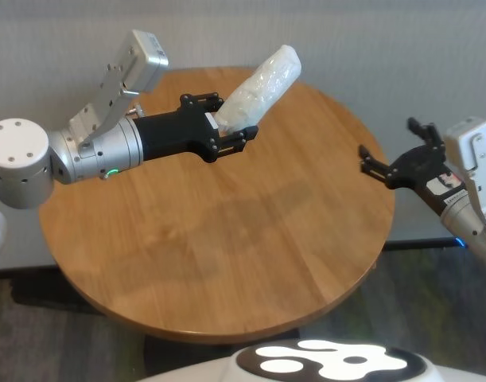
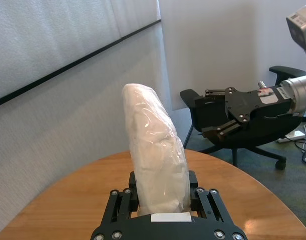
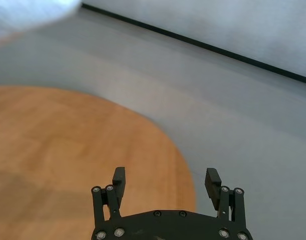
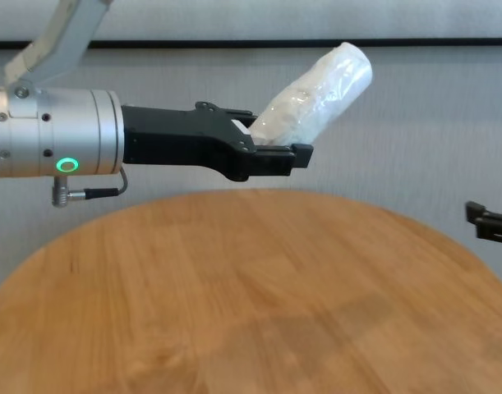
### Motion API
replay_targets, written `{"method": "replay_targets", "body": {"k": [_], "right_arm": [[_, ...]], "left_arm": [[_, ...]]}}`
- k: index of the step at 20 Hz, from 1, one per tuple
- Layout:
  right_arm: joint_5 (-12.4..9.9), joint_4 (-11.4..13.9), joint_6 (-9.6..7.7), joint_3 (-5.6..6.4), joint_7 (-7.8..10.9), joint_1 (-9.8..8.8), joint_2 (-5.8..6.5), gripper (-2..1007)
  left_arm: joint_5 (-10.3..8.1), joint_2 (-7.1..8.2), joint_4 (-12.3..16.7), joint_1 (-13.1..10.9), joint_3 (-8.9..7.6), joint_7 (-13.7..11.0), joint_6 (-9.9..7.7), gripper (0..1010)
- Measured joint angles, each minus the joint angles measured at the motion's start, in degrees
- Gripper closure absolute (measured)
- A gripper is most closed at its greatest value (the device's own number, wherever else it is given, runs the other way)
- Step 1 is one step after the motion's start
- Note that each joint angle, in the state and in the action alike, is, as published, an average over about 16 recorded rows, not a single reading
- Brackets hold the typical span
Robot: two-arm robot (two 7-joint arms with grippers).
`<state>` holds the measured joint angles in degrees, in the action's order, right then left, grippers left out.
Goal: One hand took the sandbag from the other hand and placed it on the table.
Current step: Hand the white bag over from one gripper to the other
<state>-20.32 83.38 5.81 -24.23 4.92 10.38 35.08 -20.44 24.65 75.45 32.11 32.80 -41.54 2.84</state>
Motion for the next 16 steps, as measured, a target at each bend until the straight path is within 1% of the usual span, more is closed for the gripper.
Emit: {"method": "replay_targets", "body": {"k": [2, 5, 8, 10, 13, 16], "right_arm": [[-2.8, 0.7, -0.99, 0.8, 2.43, -0.35, 0.1, 3], [-7.9, 2.0, -3.0, 2.3, 6.74, -0.96, 0.23, 3], [-13.9, 3.1, -5.83, 4.1, 11.06, -1.61, 0.2, 3], [-18.0, 3.7, -7.92, 5.25, 13.57, -2.0, 0.1, 3], [-23.3, 4.4, -10.92, 6.7, 16.32, -2.45, -0.19, 3], [-27.8, 4.8, -13.52, 7.78, 18.2, -2.73, -0.66, 3]], "left_arm": [[0.01, 0.0, 0.0, 0.0, -0.01, 0.0, 0.01, 431], [0.02, -0.01, 0.0, 0.0, -0.02, 0.0, 0.03, 431], [0.04, -0.01, 0.0, 0.0, -0.02, 0.0, 0.04, 431], [0.04, -0.01, 0.0, 0.0, -0.03, 0.0, 0.05, 431], [0.05, -0.02, 0.0, 0.0, -0.03, 0.0, 0.07, 431], [0.05, -0.02, 0.0, 0.0, -0.03, 0.0, 0.08, 431]]}}
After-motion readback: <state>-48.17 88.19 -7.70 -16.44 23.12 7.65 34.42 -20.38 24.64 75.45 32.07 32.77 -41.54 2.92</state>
